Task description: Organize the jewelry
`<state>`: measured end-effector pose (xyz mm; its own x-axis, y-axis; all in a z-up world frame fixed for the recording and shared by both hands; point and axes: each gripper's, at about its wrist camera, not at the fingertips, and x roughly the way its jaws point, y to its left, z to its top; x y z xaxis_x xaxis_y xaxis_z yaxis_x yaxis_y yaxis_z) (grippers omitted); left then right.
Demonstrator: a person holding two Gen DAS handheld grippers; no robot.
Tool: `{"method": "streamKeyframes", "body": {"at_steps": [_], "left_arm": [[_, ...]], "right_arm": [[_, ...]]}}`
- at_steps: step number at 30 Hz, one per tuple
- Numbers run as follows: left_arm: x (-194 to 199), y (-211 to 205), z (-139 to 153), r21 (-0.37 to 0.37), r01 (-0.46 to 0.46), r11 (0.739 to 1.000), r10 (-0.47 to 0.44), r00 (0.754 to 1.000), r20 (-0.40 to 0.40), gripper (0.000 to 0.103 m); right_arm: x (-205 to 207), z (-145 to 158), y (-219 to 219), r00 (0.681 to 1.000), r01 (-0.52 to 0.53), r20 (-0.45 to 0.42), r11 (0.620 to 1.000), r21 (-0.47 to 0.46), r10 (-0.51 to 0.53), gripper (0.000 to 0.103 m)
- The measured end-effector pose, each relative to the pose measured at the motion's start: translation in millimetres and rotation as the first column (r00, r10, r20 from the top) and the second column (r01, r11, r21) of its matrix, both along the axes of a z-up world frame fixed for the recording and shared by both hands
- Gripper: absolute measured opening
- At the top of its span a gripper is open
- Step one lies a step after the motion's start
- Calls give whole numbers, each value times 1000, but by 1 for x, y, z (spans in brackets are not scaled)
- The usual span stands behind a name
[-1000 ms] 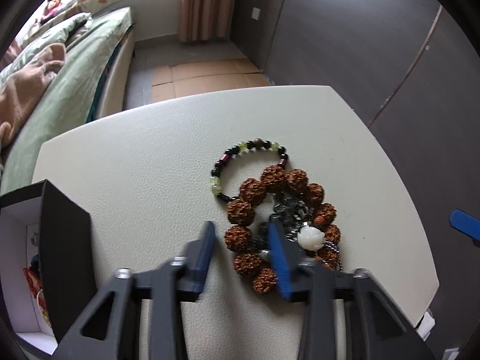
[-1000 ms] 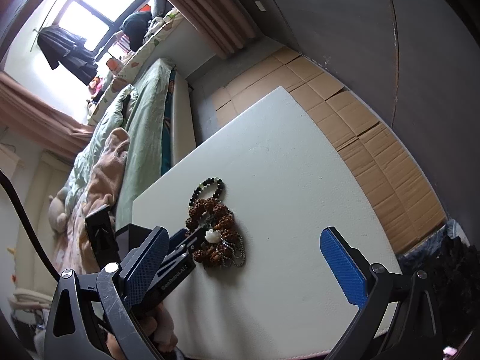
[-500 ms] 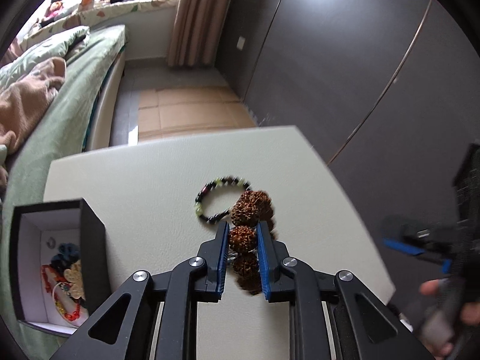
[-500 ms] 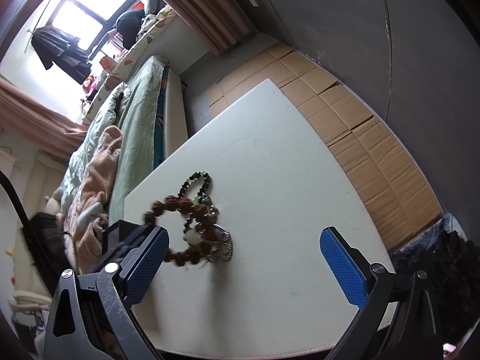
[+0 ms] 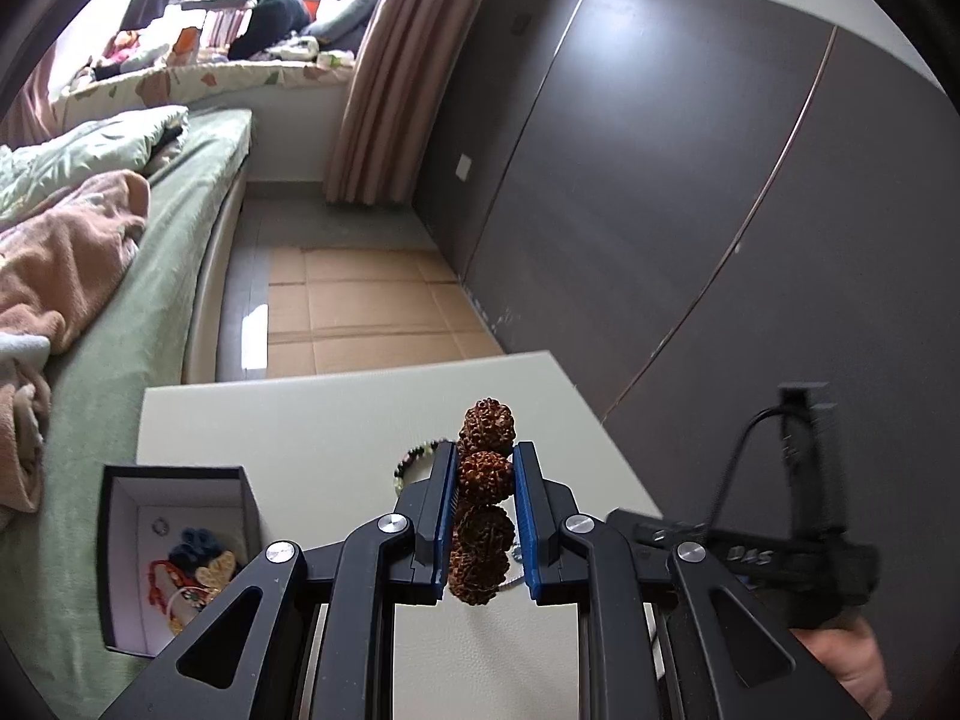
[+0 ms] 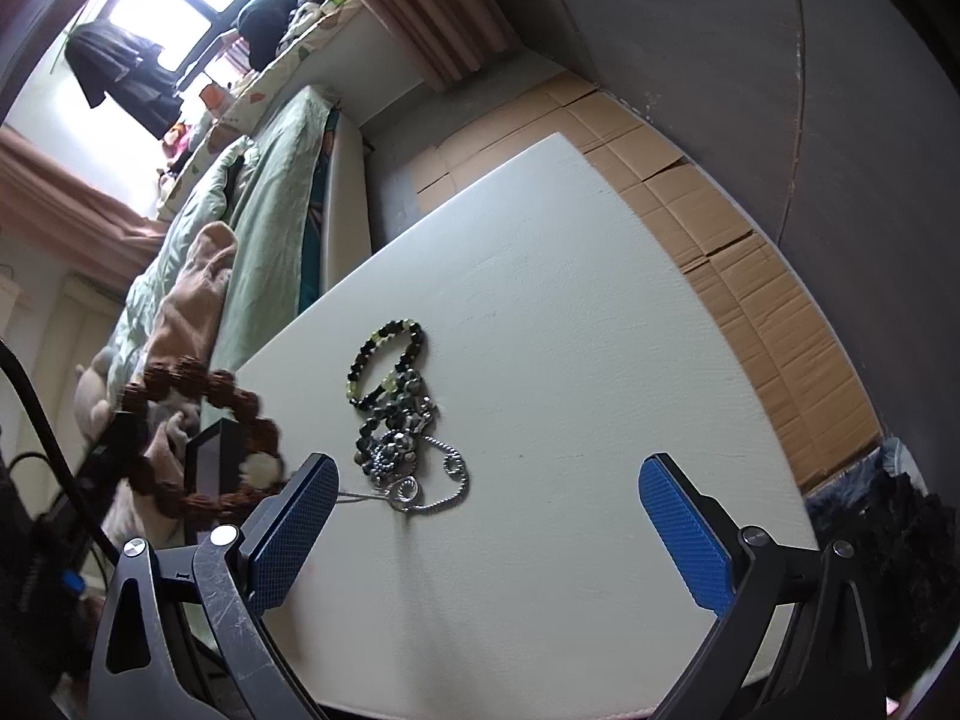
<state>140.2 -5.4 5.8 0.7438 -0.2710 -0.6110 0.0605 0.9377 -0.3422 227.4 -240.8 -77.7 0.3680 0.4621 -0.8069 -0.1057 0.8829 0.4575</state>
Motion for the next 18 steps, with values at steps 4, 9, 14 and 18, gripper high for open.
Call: {"method": "streamKeyframes", "body": {"at_steps": [4, 9, 14, 18], "left_arm": [[-14, 7, 19, -11, -3, 1000, 3, 999, 52, 19], [-27, 16, 42, -21, -23, 1000, 25, 994, 108, 19], [-33, 24, 54, -11, -54, 998, 55, 988, 143, 19], [-35, 34, 53, -9, -86, 996, 86, 985, 150, 19]], "right_arm": [[1, -1, 9, 1000, -18, -2, 1000, -10, 18, 101], [2, -3, 19, 999, -37, -6, 999, -7, 37, 101], [3, -7, 28, 998, -55, -13, 998, -12, 55, 94], [6, -15, 37, 996, -88, -36, 996, -26, 87, 82]]}}
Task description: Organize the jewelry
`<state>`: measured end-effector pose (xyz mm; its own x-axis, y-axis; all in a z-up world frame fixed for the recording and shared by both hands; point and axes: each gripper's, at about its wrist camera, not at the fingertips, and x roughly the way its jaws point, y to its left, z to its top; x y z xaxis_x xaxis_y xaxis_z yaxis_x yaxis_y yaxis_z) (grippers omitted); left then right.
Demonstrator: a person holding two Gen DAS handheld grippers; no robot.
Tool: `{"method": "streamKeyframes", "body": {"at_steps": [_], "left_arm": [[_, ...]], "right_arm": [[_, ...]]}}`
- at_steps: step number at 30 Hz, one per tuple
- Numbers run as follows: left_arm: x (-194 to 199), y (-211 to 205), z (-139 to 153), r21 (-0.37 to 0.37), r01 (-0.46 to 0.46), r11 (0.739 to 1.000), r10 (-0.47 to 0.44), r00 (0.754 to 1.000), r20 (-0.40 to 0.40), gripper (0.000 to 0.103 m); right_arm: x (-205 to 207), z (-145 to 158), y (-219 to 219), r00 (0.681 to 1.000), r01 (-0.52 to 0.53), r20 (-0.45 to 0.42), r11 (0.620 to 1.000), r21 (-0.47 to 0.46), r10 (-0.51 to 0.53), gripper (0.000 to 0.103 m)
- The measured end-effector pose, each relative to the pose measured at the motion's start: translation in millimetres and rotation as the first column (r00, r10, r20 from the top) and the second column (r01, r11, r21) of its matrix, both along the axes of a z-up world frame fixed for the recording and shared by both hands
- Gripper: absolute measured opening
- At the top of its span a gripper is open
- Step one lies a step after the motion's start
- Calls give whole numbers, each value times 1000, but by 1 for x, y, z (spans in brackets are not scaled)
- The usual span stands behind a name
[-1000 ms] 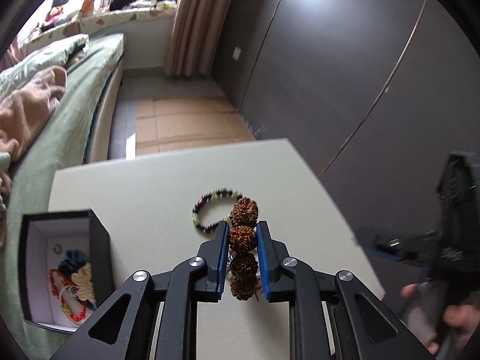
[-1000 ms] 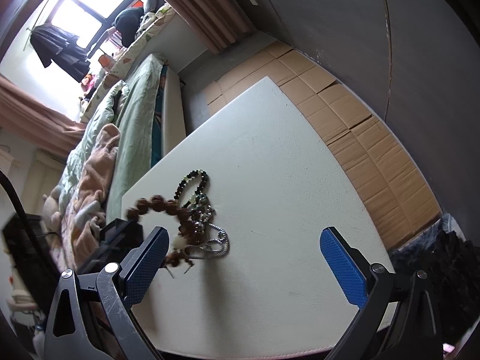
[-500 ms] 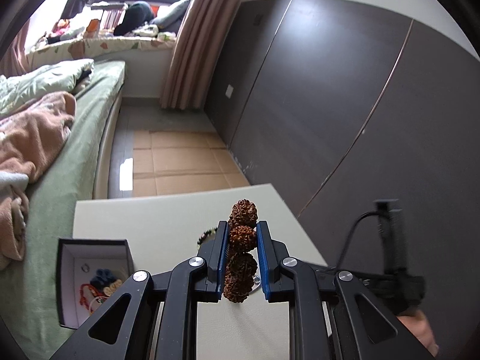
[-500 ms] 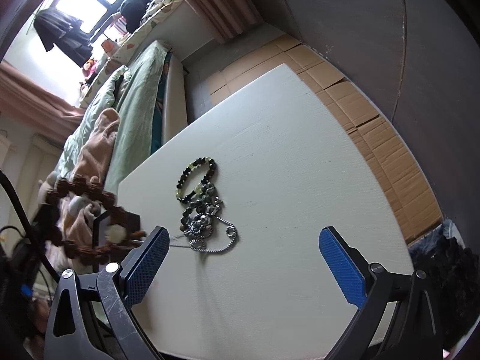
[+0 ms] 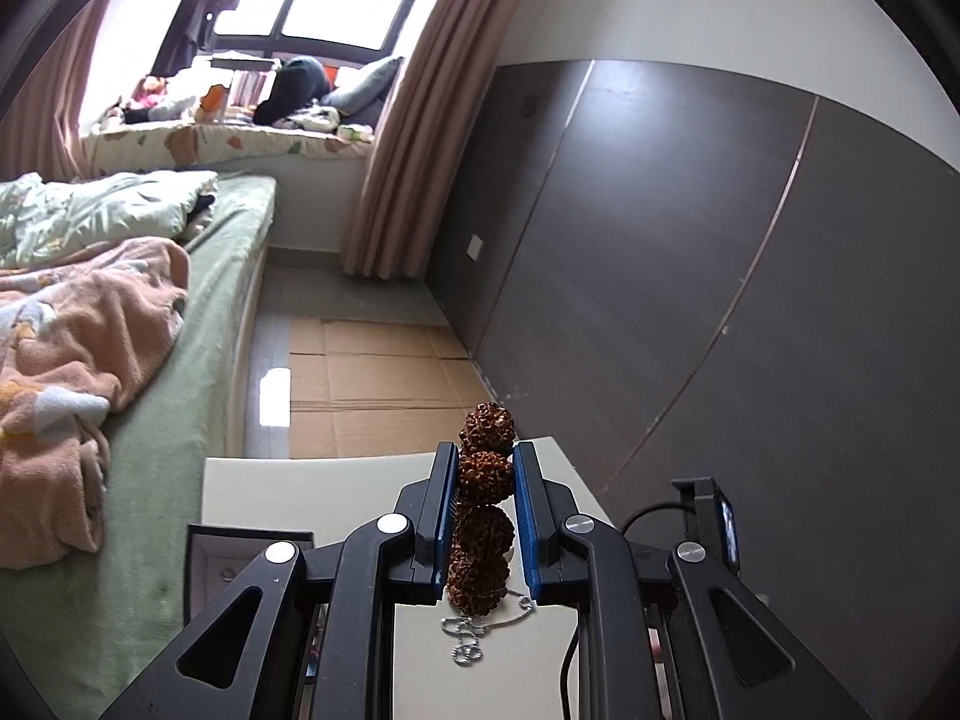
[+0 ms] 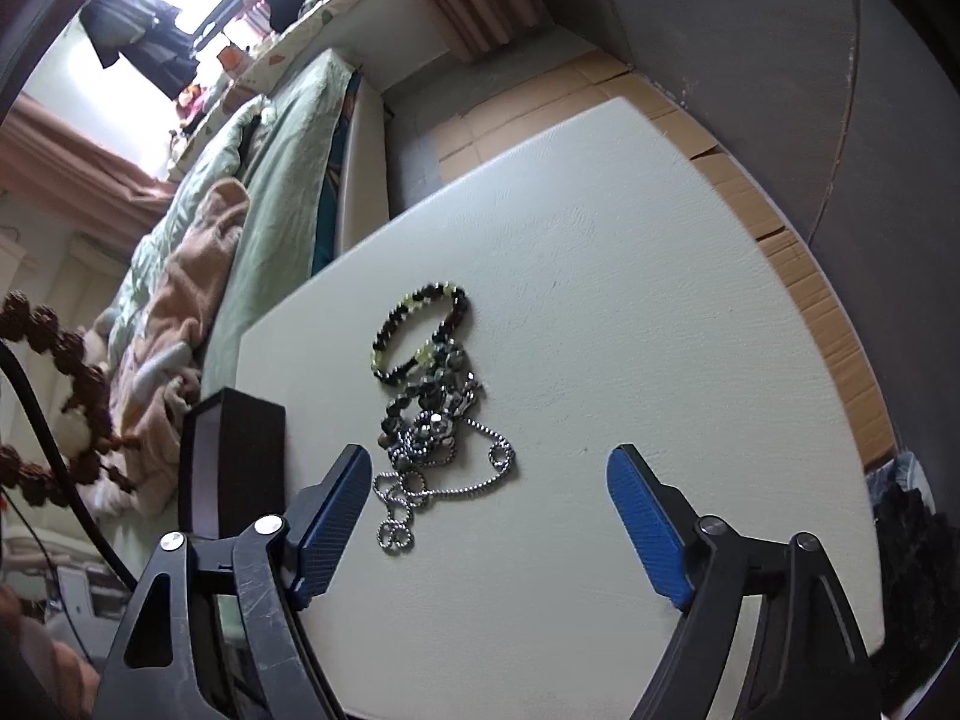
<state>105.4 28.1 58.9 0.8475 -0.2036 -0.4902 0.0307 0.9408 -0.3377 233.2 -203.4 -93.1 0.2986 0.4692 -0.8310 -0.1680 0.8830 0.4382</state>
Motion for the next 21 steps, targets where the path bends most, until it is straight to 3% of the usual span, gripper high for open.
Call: {"method": "streamKeyframes", "body": {"at_steps": [6, 9, 13, 21], "left_arm": [[2, 15, -10, -14, -37, 999, 37, 999, -26, 19], [3, 24, -17, -25, -54, 998, 53, 998, -41, 19], [3, 35, -22, -38, -69, 997, 67, 996, -56, 19], [1, 43, -24, -51, -79, 996, 75, 995, -64, 19]], "right_arm": [[9, -9, 17, 1000, -28, -12, 999, -22, 28, 81], [14, -15, 25, 999, -37, -27, 999, -14, 36, 69], [19, -23, 38, 998, -33, -46, 999, -21, 32, 68], [17, -24, 66, 999, -42, 16, 984, -173, 46, 58]]}}
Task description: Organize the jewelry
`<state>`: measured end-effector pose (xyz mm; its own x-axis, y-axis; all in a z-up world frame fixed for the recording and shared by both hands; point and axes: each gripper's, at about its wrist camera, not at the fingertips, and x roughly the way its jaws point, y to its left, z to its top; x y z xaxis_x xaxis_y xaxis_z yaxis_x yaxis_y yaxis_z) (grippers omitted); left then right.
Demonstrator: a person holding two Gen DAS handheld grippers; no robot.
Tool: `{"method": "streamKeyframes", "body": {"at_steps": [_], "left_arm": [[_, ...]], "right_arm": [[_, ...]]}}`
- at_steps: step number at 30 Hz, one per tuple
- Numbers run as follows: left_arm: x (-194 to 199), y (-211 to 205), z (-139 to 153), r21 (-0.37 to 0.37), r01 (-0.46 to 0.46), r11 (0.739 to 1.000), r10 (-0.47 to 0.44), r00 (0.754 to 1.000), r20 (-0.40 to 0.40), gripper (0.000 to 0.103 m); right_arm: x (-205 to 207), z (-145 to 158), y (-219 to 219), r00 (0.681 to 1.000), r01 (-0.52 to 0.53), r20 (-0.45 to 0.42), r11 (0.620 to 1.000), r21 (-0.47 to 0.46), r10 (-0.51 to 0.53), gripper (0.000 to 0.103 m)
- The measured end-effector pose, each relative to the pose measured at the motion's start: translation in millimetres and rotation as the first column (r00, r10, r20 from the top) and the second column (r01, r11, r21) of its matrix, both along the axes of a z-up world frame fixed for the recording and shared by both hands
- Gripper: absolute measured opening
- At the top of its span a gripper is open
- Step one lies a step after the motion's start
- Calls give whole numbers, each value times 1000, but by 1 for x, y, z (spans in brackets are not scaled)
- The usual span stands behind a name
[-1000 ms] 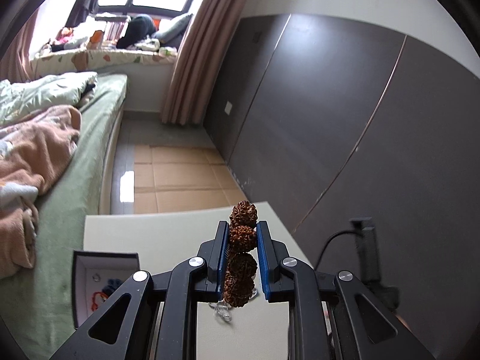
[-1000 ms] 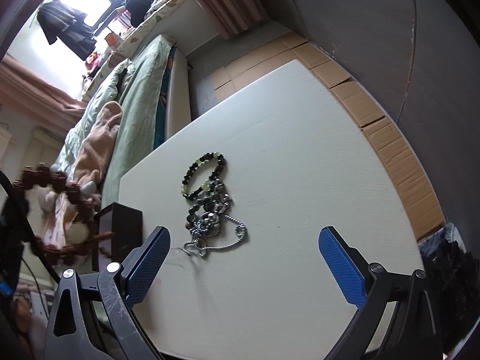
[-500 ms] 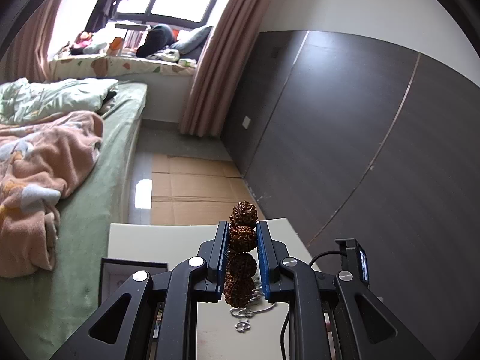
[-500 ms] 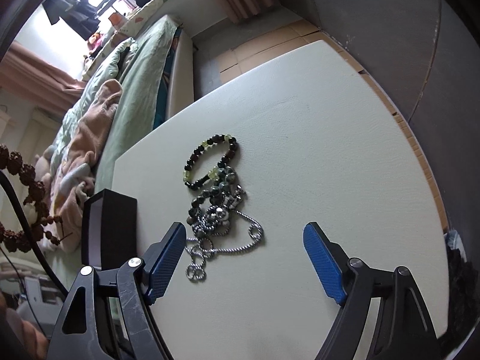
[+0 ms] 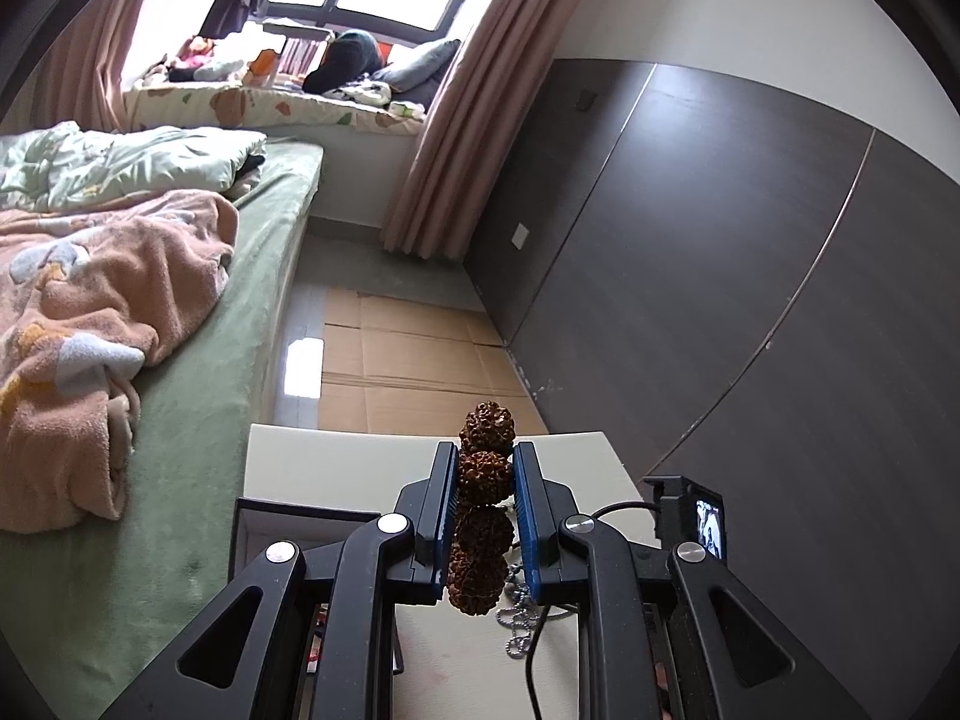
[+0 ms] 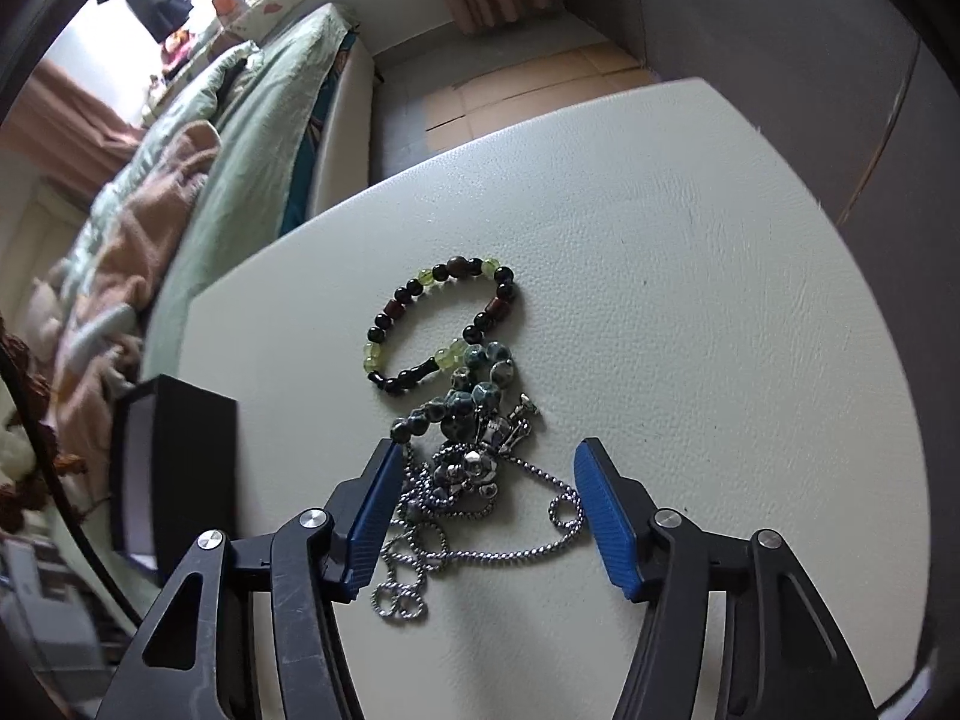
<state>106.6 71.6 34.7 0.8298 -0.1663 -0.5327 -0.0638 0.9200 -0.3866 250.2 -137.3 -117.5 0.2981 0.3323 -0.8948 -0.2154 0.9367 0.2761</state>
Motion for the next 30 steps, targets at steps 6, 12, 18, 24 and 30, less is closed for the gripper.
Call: {"method": "streamKeyframes", "body": {"at_steps": [6, 12, 18, 24, 30], "left_arm": [[-1, 2, -2, -4, -1, 1000, 1, 1000, -6, 19], [-1, 3, -4, -3, -2, 1000, 2, 1000, -13, 19], [0, 3, -8, -5, 1, 1000, -1, 1000, -21, 19], [0, 3, -9, -3, 2, 1000, -2, 1000, -25, 19], [1, 7, -12, -9, -5, 1000, 4, 999, -33, 19]], "right_arm": [[-6, 2, 9, 998, -42, 50, 991, -124, 48, 49], [-4, 2, -12, 999, -51, -1, 998, -46, 51, 20], [-5, 7, -37, 1000, -27, 10, 999, -25, 27, 20], [-5, 23, -62, 1000, 17, 24, 995, 98, -20, 1], [-7, 30, -68, 999, 27, 22, 995, 97, -29, 1]]}}
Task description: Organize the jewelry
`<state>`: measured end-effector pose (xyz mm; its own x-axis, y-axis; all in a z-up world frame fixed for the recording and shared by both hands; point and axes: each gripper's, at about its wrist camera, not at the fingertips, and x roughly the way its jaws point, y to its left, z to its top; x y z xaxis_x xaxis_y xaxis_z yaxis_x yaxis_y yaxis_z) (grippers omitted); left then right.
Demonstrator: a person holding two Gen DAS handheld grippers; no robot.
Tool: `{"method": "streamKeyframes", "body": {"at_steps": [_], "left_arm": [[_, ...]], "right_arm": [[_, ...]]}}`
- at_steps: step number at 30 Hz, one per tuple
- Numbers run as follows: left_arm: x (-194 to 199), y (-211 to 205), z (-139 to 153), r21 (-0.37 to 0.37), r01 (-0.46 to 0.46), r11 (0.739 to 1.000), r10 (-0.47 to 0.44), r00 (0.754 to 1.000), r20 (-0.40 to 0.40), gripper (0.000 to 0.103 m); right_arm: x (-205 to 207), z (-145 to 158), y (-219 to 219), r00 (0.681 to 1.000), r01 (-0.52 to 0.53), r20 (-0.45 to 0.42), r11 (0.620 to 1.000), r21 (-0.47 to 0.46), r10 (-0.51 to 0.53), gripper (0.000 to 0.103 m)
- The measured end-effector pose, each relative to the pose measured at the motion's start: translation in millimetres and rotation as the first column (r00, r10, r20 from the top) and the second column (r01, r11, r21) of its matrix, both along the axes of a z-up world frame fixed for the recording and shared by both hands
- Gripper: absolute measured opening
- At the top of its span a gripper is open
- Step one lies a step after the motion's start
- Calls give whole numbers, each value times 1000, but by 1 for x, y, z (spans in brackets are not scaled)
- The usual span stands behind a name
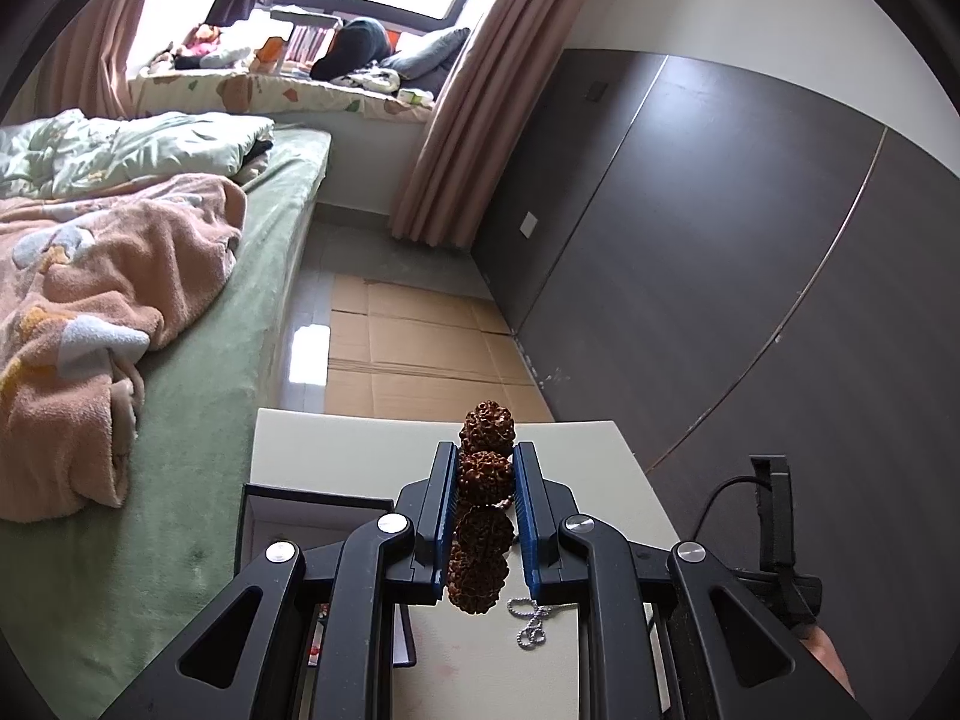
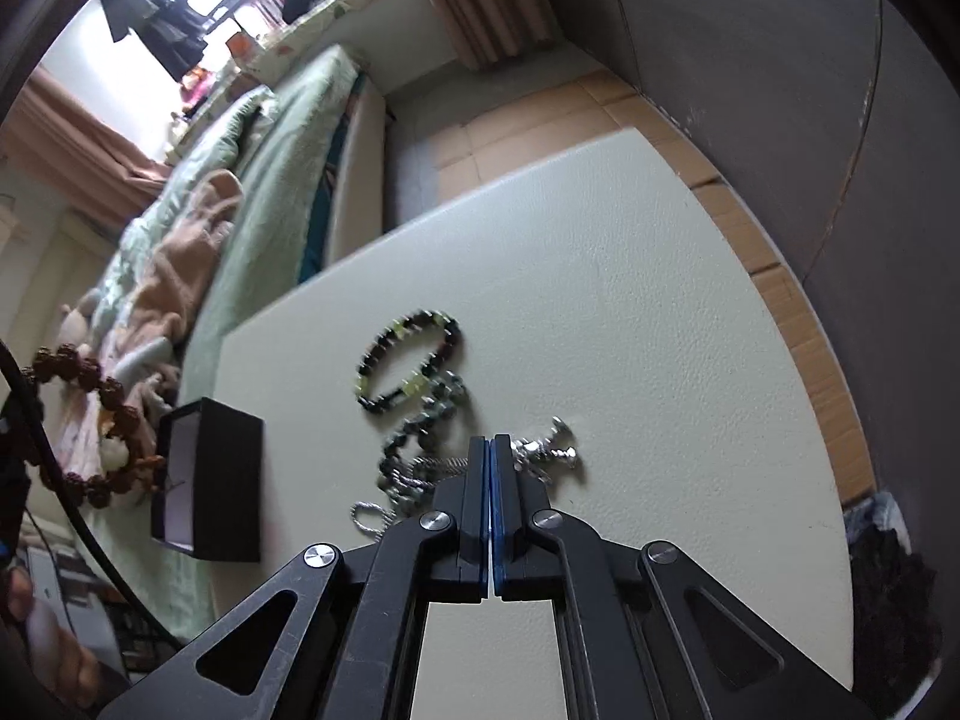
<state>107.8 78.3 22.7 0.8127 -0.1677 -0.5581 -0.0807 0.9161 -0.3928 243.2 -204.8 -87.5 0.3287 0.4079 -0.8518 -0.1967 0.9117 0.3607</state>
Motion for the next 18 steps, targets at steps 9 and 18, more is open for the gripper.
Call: {"method": "streamKeyframes", "body": {"at_steps": [9, 18], "left_arm": [[0, 1, 0, 0, 11, 1000, -11, 1000, -4, 19], [1, 3, -1, -3, 6, 1000, -6, 1000, -12, 19]], "right_arm": [[7, -7, 13, 1000, 15, 3, 995, -103, -15, 61], [4, -27, 56, 995, -83, 33, 941, -327, 99, 59]]}}
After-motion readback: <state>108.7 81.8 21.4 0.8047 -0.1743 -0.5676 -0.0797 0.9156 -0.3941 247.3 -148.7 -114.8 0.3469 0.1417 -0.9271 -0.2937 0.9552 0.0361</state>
